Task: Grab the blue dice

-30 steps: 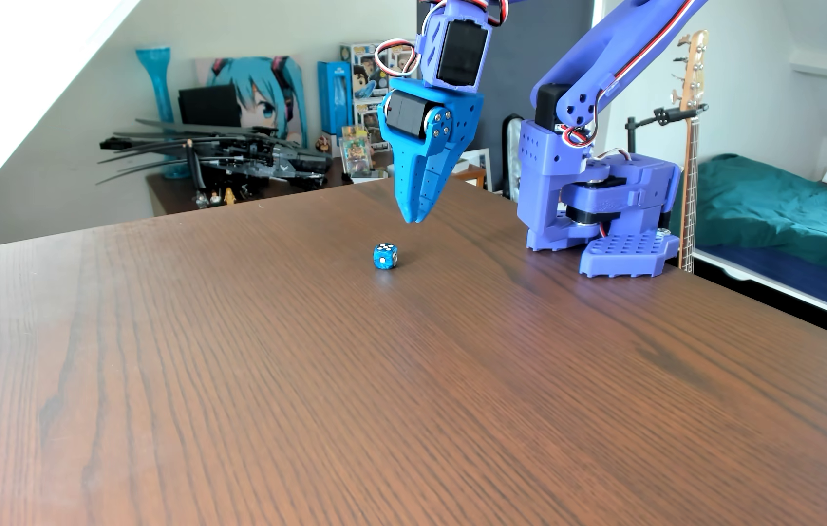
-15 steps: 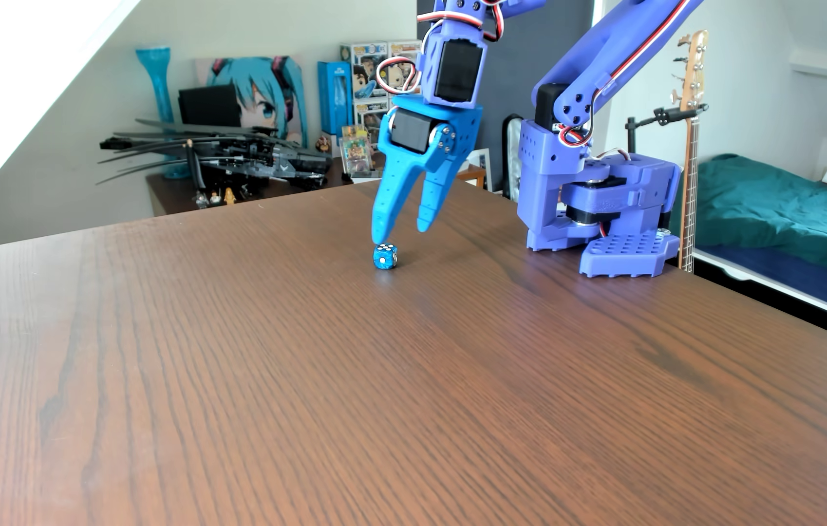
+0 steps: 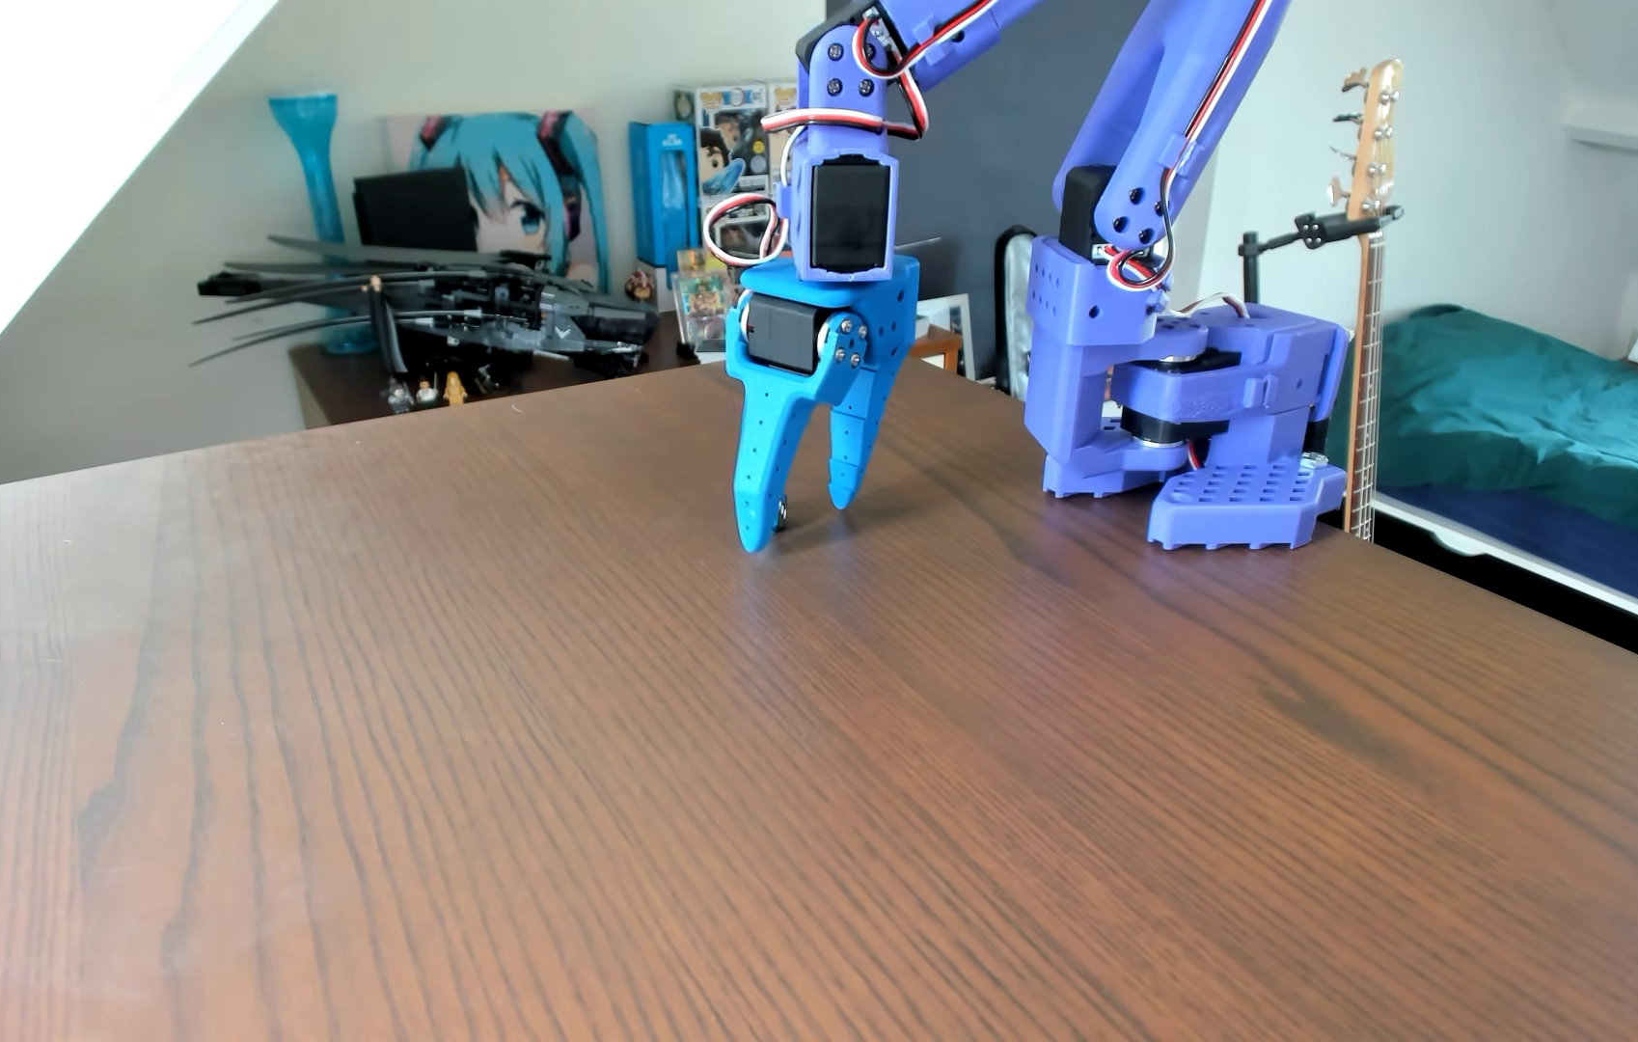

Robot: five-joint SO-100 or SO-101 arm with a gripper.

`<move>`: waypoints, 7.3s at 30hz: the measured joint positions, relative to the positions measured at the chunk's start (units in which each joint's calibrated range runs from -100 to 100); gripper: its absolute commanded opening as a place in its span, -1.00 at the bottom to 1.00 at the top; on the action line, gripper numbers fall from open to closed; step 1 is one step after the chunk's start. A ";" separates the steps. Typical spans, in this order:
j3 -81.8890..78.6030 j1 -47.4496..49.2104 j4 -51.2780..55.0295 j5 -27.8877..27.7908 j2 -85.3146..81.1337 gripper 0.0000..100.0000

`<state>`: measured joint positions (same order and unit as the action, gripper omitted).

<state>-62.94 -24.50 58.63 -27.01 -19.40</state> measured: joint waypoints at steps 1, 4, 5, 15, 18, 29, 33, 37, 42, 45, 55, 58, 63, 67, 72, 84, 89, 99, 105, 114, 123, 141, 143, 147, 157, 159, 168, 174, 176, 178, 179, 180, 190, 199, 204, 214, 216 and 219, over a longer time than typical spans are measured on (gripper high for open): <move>0.81 0.00 0.00 0.00 0.33 -0.45; 3.32 0.00 0.00 0.00 0.50 -0.45; 3.86 0.00 0.00 0.00 0.50 -0.45; 4.58 -1.54 0.00 0.00 5.10 -0.45; 4.58 -1.54 0.00 0.00 5.69 -0.45; 7.18 -2.76 0.00 -0.47 5.69 -0.45; 7.18 -3.25 0.00 -0.47 5.69 -0.45; 7.18 -3.49 -1.56 -0.47 5.69 -0.45; 7.18 -3.49 -4.17 -0.73 5.69 -0.47; 7.18 -3.49 -4.35 -0.78 5.69 -0.56; 7.18 -3.49 -4.35 -0.78 5.69 -0.58; 7.18 -3.49 -4.35 -0.78 5.69 -0.58; 7.18 -2.03 -2.43 -0.42 5.69 -0.58; 7.18 -0.49 -0.17 0.42 5.69 -0.59; 7.18 -0.49 0.17 0.52 5.69 -0.60; 7.18 -0.49 0.26 0.52 5.69 -0.96; 7.18 -0.49 0.26 0.52 5.69 -0.97; 17.23 4.31 0.70 8.52 5.69 -0.97; 30.51 16.25 7.21 18.04 -3.60 -0.97; 44.24 26.74 25.81 21.02 -31.94 -0.97; 38.31 23.16 33.64 19.92 -58.44 -0.97; 10.32 19.75 1.83 19.92 -47.07 -0.97; 10.23 19.83 0.78 19.92 -46.66 -0.97; 10.14 21.62 0.61 19.92 -46.40 -0.97; 8.70 22.43 0.61 19.92 -46.40 -0.68; 7.63 22.43 0.61 19.92 -46.40 -0.62; 5.47 22.43 0.61 19.92 -46.40 -0.61; 5.47 22.43 0.61 19.92 -46.40 -0.61; 5.47 22.43 0.61 19.92 -46.40 -0.61; 5.47 22.43 0.61 19.92 -46.40 -0.61; 5.47 22.43 0.61 19.92 -46.40 -0.61; 5.47 22.43 0.61 19.92 -46.40 -0.61; 5.47 22.43 0.61 19.92 -46.40 -0.66; -3.05 24.62 -2.52 27.92 -62.29 -0.96; -16.69 28.04 -9.04 29.80 -77.51 -0.97; -35.26 26.90 -14.25 30.33 -79.10 -0.97; -35.71 25.68 -14.25 30.33 -79.01 -0.97; -35.80 24.54 -14.25 30.33 -79.01 -0.97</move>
<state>-98.74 0.04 44.37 3.32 -98.41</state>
